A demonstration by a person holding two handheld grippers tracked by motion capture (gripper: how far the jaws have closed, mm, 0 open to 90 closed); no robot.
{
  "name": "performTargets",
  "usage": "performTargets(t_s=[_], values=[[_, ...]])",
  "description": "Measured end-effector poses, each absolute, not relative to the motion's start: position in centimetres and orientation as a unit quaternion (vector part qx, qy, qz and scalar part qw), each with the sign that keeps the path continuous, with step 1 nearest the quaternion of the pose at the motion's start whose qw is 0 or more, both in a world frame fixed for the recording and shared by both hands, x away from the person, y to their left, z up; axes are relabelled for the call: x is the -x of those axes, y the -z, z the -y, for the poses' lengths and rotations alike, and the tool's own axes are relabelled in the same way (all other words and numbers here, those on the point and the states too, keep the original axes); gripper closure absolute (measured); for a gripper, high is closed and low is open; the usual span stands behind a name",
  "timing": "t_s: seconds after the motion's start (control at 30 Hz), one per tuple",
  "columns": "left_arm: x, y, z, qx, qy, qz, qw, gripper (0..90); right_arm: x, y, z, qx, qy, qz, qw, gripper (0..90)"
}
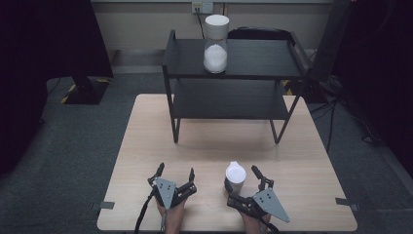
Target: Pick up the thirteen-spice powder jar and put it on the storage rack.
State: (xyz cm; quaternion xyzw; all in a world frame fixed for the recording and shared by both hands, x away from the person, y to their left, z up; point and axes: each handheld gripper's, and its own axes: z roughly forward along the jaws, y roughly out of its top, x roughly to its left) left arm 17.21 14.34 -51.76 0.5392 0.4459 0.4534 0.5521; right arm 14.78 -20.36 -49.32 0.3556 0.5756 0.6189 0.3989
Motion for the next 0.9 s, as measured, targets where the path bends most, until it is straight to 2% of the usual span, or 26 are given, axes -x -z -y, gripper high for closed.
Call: performTargets(t_s=[0.3, 0.67, 0.9], values=[[-17.2, 51.8, -14.3, -0.539, -0.454, -0.446, 0.552, 0.3, -14.9, 50.5, 18.9, -0.375, -0.597, -0.588, 0.396, 12.5], [-17.2, 51.8, -14.4, -0.539, -0.453, -0.446, 0.552, 0.3, -14.9, 50.5, 18.5, -0.398, -0.585, -0.592, 0.387, 28.3], [-17.2, 51.8, -14.3, -0.539, -0.454, -0.446, 0.552, 0.3, -14.9, 50.1, 18.5, -0.399, -0.577, -0.598, 0.387, 29.7]])
